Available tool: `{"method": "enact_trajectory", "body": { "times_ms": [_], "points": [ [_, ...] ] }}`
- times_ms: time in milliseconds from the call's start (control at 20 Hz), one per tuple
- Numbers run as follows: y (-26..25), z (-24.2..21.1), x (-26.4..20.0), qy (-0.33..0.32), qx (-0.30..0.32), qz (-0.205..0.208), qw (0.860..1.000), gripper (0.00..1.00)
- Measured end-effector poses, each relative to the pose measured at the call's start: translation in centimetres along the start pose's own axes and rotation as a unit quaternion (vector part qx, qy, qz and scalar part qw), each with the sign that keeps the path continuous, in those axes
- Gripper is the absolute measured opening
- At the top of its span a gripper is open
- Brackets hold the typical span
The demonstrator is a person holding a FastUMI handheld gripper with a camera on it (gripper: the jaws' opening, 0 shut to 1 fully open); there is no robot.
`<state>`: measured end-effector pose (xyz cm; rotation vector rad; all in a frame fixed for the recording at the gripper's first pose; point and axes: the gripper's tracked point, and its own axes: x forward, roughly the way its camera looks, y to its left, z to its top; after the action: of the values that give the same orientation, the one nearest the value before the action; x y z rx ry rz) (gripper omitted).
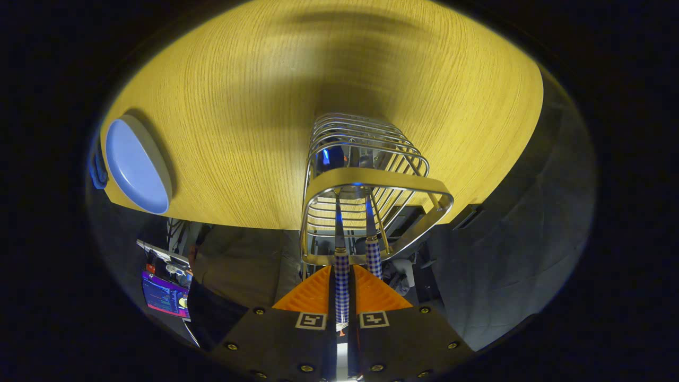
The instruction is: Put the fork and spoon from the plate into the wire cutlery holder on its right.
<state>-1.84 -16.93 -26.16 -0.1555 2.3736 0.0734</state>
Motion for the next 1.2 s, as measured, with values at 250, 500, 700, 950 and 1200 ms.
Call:
{"method": "enact_trajectory", "body": {
  "times_ms": [250,500,700,950,1200],
  "points": [
    [-0.3,0.0,-0.2,-0.004,-0.007,-0.008,1.0,0.1],
    [-0.7,-0.4,-0.9,-0.032,-0.005,-0.02,0.999,0.13],
    [-0.6,-1.8,-1.9,-0.061,-0.018,-0.031,0.997,0.13],
    [0.7,-4.0,-2.9,-0.132,-0.047,-0.033,0.99,0.26],
    [1.5,-4.8,-4.7,-0.191,-0.034,-0.005,0.981,0.3]
  ]
}}
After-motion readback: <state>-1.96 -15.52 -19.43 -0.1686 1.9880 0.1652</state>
